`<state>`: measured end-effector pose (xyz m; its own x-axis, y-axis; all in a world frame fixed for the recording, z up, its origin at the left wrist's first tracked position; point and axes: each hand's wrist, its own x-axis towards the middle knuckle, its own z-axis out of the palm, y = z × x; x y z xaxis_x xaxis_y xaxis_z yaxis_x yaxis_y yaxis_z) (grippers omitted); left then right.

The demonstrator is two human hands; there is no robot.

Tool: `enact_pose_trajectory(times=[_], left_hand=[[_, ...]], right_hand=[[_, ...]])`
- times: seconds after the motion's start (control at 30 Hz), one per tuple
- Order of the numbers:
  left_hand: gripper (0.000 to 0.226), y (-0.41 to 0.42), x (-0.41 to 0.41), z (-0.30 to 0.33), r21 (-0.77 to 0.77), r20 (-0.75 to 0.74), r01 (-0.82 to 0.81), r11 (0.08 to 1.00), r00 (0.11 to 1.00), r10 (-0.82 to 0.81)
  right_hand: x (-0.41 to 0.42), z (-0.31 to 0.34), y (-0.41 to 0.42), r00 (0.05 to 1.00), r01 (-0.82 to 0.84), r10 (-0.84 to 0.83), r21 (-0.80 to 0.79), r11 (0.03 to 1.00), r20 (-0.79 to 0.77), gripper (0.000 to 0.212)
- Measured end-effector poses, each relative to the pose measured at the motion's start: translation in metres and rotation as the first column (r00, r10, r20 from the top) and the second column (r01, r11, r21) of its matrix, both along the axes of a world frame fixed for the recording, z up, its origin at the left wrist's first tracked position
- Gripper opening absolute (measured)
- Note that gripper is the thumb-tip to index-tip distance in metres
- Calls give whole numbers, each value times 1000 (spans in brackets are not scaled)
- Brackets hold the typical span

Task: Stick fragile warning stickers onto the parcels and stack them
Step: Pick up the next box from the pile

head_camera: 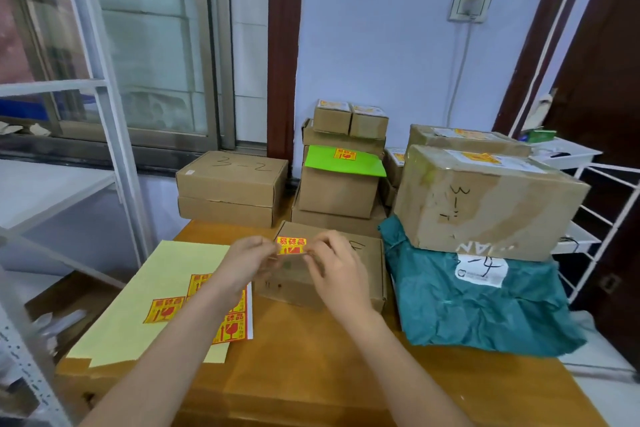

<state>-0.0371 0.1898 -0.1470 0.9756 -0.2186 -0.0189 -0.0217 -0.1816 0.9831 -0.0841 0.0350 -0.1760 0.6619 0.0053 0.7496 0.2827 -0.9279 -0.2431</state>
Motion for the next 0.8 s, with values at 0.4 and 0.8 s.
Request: enact_pose_trajectory(times=[0.4, 0.8], left_hand=[[22, -66, 44, -12, 115, 130, 166, 979, 975, -180], [22, -75, 42, -33, 110, 175, 159, 981, 969, -176]], right_hand=[[-10, -39, -34, 881, 266, -230, 31, 963, -414, 43], [11, -8, -48, 880, 348, -188, 324, 880, -436, 32]])
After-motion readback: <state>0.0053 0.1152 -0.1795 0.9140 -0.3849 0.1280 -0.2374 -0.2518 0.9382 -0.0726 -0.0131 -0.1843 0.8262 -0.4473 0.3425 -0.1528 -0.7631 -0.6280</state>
